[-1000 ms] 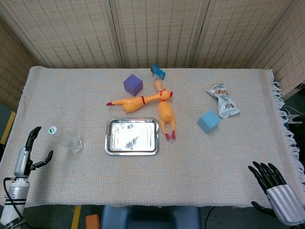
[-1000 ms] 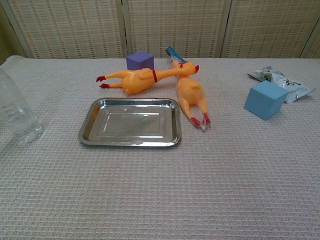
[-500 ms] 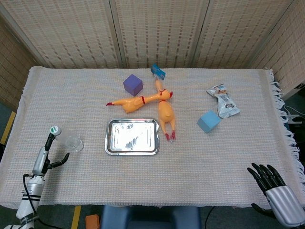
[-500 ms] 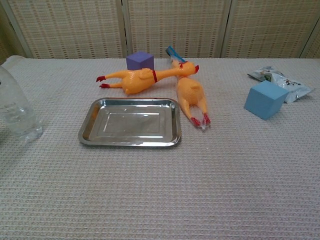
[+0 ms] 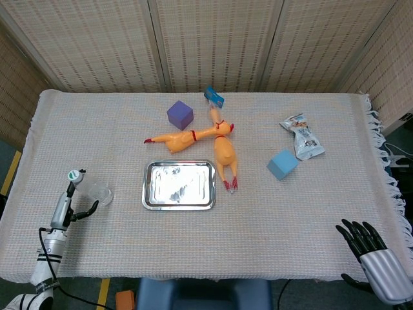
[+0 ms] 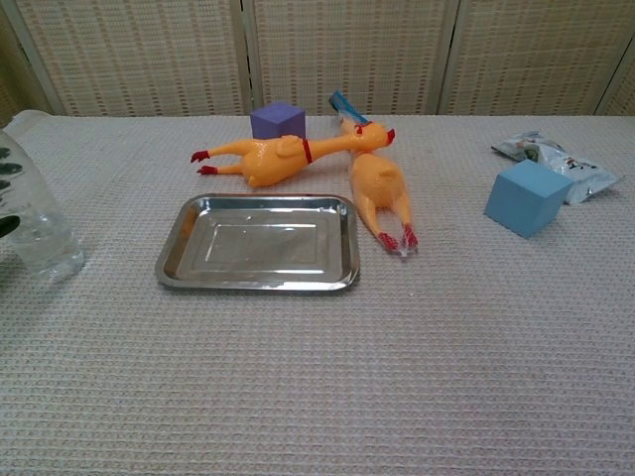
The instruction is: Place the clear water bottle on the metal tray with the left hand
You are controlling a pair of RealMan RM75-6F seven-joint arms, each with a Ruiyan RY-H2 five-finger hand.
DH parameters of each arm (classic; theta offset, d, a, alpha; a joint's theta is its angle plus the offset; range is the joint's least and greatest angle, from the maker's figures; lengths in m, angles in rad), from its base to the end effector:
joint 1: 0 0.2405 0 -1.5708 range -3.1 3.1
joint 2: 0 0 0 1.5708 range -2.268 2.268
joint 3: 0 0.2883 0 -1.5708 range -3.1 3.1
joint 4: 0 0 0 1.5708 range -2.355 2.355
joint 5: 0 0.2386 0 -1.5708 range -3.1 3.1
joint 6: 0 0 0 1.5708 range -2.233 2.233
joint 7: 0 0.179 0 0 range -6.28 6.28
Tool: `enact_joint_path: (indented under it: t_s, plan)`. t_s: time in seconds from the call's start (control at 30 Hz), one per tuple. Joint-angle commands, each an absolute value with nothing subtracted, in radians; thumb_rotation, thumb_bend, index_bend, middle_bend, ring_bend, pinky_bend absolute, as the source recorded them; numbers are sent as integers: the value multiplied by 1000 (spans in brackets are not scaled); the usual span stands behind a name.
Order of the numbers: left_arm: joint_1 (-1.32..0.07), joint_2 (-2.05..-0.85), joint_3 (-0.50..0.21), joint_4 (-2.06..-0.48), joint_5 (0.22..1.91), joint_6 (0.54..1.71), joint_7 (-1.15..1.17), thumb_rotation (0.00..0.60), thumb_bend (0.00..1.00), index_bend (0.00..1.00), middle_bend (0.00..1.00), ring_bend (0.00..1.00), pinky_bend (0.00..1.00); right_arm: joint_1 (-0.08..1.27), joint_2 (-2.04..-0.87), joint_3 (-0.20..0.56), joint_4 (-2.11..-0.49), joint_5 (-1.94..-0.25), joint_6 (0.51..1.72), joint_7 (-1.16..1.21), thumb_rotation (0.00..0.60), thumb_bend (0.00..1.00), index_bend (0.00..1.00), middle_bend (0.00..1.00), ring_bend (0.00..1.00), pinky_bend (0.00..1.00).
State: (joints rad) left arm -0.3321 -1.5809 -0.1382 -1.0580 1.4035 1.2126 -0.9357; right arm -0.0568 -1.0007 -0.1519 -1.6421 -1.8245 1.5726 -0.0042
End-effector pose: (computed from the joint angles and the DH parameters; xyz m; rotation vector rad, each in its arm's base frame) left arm -0.3686 0.3366 0.0121 -1.0241 -1.6332 -1.4900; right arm -0.3371 -0.1168 0.1456 1.6590 -0.9228 0.8348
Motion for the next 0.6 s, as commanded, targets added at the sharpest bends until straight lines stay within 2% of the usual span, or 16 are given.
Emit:
enact_joint_path:
  t_s: [0.03, 0.27, 0.43, 0.6]
  plan:
    - [-345, -1590, -144, -1051, 1399, 1195, -939, 600, 326, 0, 0, 0, 9, -55, -1001, -149, -1645, -1818, 1567, -7, 600, 25, 0, 0, 0, 0]
    - [-367, -1613, -164, -1024, 1379, 1166, -922, 600, 325, 1, 0, 0, 10, -52, -1001, -146, -1649, -1806, 1557, -12, 600, 24, 0, 0, 0, 0]
    - [-376, -1624, -178, -1006, 1355, 1141, -914, 600, 338, 42, 14, 0, 16, -48, -1000, -144, -1654, -1796, 1545, -17, 600, 25, 0, 0, 0, 0]
    - [-376, -1627, -183, -997, 1350, 1139, -917, 600, 381, 143, 178, 57, 119, -46, -1000, -144, -1656, -1794, 1540, -20, 600, 25, 0, 0, 0, 0]
